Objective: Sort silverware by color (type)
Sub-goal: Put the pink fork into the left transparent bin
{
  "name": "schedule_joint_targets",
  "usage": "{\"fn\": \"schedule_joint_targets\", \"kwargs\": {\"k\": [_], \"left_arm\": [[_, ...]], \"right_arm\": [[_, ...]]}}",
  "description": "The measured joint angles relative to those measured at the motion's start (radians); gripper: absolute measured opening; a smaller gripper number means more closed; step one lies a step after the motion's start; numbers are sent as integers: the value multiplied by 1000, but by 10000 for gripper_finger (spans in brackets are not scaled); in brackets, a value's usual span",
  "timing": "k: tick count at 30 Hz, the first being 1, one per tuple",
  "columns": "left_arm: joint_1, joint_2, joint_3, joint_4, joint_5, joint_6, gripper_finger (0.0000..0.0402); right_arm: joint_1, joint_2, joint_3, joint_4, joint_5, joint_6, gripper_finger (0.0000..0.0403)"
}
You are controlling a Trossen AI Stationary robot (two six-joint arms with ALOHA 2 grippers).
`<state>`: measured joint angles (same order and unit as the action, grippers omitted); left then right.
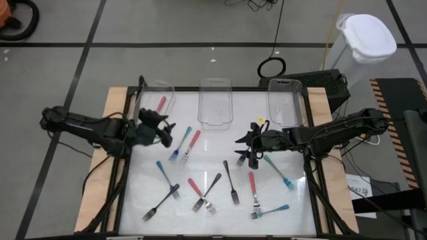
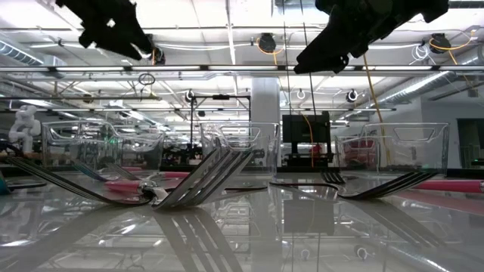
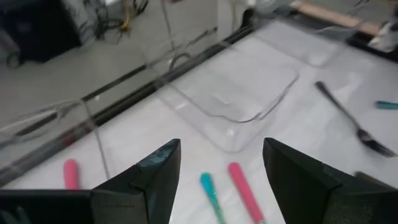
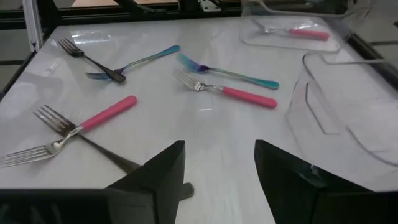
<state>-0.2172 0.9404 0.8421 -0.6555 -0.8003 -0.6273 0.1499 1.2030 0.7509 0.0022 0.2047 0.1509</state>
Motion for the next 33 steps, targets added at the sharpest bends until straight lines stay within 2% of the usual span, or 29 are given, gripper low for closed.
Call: {"fn": "schedule_joint_targets", "kwargs": {"k": [4, 9, 13, 20, 24, 28, 33], "left_arm": [[-115, 23, 0, 50, -53, -3, 228], [-219, 75, 0, 131, -72, -4, 228], [-279, 142, 0, 181, -76, -2, 228], [-318, 214, 0, 229, -68, 6, 228], [-331, 230, 0, 231, -64, -5, 228], [-343, 249, 0, 241, -58, -22, 228], [-355, 283, 0, 296, -28, -22, 228]], "right_arm": [[39, 0, 0, -8, -3, 24, 190], [104, 0, 0, 8, -101, 23, 190], [166, 20, 0, 33, -105, 38, 190], [282, 121, 0, 13, -107, 78, 190], [321, 176, 9, 2, -163, 95, 189], [338, 193, 28, -14, -210, 179, 190], [345, 193, 54, -103, -171, 386, 190]]}}
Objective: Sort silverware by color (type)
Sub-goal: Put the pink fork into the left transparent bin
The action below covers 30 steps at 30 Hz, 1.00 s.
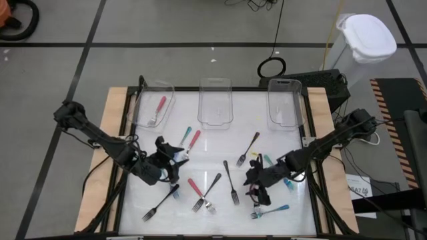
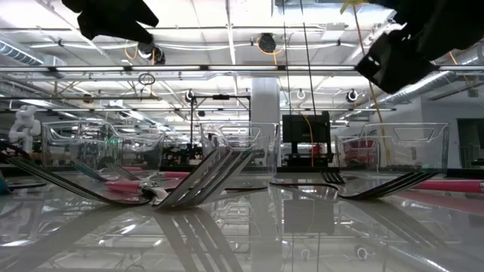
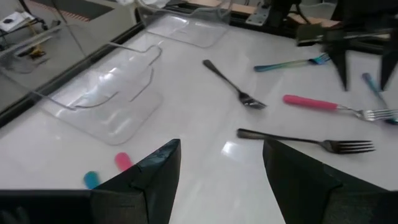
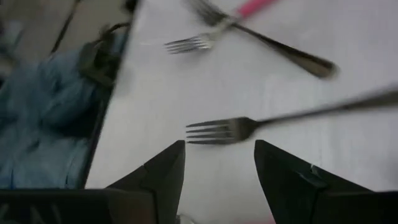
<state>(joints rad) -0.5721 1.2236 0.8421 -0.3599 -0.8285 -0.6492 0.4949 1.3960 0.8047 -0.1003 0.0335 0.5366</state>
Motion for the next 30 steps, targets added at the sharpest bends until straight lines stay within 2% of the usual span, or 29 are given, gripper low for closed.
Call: {"fn": "schedule_joint_targets", "kwargs": {"k": [9, 12, 15, 19, 30], "left_arm": [[-6, 33, 0, 49, 17, -1, 228], [-6, 32, 0, 68, 17, -1, 228], [-6, 32, 0, 77, 17, -1, 228], [-7, 36, 0, 91, 17, -1, 228], [-7, 63, 0, 154, 18, -1, 228]], "right_arm": [[96, 0, 45, -289, 221, 588, 190], [133, 1, 69, -353, 278, 713, 190], [152, 30, 97, -427, 292, 812, 190], [161, 123, 167, -536, 278, 886, 190], [162, 413, 435, -748, 257, 915, 190]]}}
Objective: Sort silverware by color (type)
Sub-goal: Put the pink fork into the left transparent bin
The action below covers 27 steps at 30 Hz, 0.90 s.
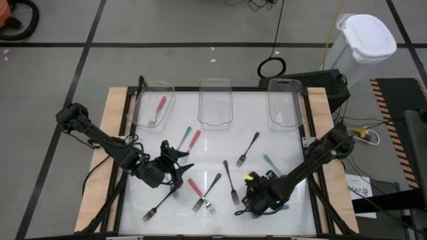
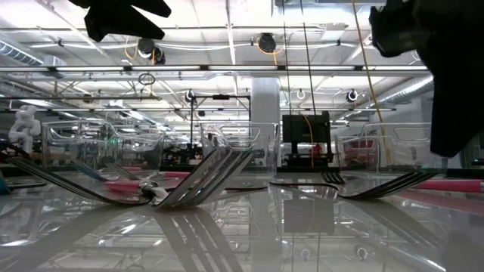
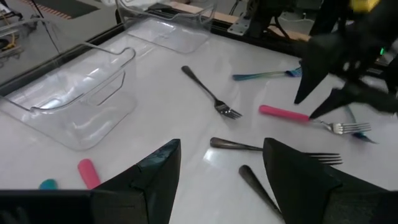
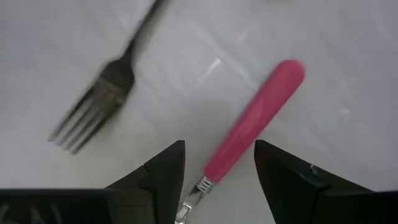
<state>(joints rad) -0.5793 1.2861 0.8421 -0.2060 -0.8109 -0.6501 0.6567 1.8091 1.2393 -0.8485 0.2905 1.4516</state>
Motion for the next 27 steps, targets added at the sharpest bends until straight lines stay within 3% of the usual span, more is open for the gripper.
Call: {"fn": "schedule_joint_targets", "kwargs": {"k": [8, 13, 22, 27], "left_arm": [[0, 34, 0, 59, 4, 0, 228], [0, 67, 0, 82, 13, -2, 228], [0, 86, 0, 103, 36, -1, 228], [0, 86, 0, 189, 112, 56, 228]], "right_arm": [[0, 106, 18, -6, -93, 53, 187], [0, 118, 18, -3, -95, 47, 153], [3, 115, 15, 27, 1, 13, 43], [-7, 106, 12, 34, 70, -10, 38]]}}
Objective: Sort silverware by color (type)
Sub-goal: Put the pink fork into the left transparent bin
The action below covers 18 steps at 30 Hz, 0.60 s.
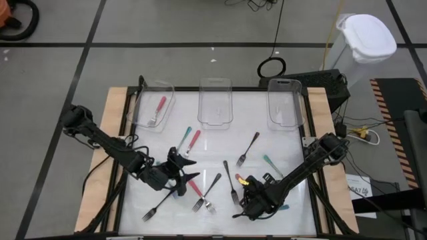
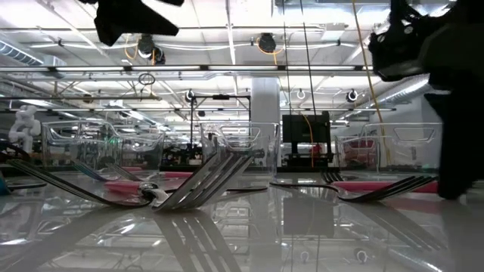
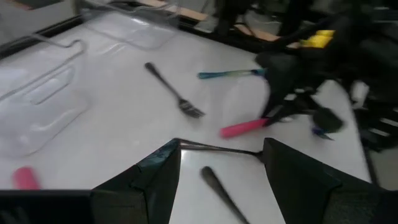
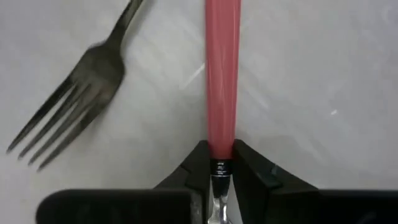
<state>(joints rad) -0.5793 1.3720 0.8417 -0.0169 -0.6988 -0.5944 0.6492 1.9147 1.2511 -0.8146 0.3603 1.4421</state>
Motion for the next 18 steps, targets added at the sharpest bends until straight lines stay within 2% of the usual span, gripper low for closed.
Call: {"fn": "schedule_joint_targets", "kwargs": {"k": [3, 10, 13, 18], "left_arm": [[0, 0, 0, 15, 35, 34, 228], [0, -19, 0, 11, 36, 60, 228], [0, -27, 0, 11, 15, 84, 228], [0, -34, 0, 11, -32, 141, 228]], "right_arm": [[-12, -25, -4, -10, 53, -33, 46], [-7, -160, -3, -2, 189, -187, 42], [-7, -230, -1, 2, 285, -279, 42], [1, -303, -1, 18, 532, -447, 44]]}}
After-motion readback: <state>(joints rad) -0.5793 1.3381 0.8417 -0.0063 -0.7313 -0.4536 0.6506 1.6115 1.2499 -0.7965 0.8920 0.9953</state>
